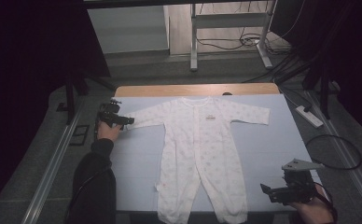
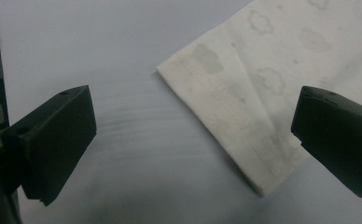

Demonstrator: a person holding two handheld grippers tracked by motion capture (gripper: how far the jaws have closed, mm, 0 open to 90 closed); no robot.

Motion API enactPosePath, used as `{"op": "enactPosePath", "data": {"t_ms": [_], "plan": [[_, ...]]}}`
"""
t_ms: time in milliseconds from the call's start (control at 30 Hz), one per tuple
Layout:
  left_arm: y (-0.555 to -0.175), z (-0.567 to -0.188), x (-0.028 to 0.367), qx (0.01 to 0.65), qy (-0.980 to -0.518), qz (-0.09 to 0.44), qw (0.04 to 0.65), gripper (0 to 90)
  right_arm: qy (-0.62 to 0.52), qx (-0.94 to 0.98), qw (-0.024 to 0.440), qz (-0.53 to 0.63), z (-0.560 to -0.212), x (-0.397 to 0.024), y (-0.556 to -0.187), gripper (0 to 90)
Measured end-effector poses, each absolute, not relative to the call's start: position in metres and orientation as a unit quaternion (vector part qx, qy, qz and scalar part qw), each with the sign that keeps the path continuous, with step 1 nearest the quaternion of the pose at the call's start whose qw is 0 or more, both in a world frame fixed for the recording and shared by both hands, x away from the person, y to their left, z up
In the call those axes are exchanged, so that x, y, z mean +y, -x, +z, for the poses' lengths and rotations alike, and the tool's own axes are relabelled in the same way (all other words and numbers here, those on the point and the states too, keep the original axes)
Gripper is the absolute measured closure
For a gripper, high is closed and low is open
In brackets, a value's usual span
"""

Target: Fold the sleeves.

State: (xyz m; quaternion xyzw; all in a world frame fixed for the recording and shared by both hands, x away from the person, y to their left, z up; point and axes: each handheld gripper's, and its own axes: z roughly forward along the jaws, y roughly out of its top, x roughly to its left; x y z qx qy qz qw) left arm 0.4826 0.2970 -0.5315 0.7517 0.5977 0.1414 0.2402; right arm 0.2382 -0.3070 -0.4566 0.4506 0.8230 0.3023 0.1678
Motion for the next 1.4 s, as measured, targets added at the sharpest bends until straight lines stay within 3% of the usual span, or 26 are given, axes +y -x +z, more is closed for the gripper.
{"op": "enactPosePath", "data": {"t_ms": [633, 800, 1033, 1167, 1233, 1267, 1400], "plan": [[-0.481, -0.543, 0.297, 0.607, -0.748, 0.141, 0.229, 0.2, -0.446, 0.826, 0.17, 0.299, -0.457, -0.306, -0.238, 0.0], [-0.478, -0.541, 0.296, 0.606, -0.749, 0.142, 0.23, 6.7, -0.445, 0.828, 0.17, 0.296, -0.457, -0.305, -0.238, 0.0], [-0.475, -0.536, 0.291, 0.594, -0.757, 0.14, 0.234, 21.8, -0.444, 0.829, 0.171, 0.293, -0.457, -0.304, -0.238, 0.0], [-0.471, -0.533, 0.285, 0.585, -0.762, 0.137, 0.24, 43.2, -0.443, 0.83, 0.171, 0.292, -0.457, -0.304, -0.238, 0.0], [-0.471, -0.532, 0.284, 0.583, -0.765, 0.136, 0.239, 47.3, -0.443, 0.83, 0.171, 0.292, -0.457, -0.304, -0.238, 0.0], [-0.47, -0.531, 0.282, 0.585, -0.763, 0.133, 0.242, 54.4, -0.442, 0.831, 0.171, 0.291, -0.457, -0.304, -0.238, 0.0], [-0.47, -0.53, 0.279, 0.587, -0.762, 0.125, 0.244, 68.7, -0.442, 0.831, 0.172, 0.291, -0.457, -0.303, -0.238, 0.0]]}}
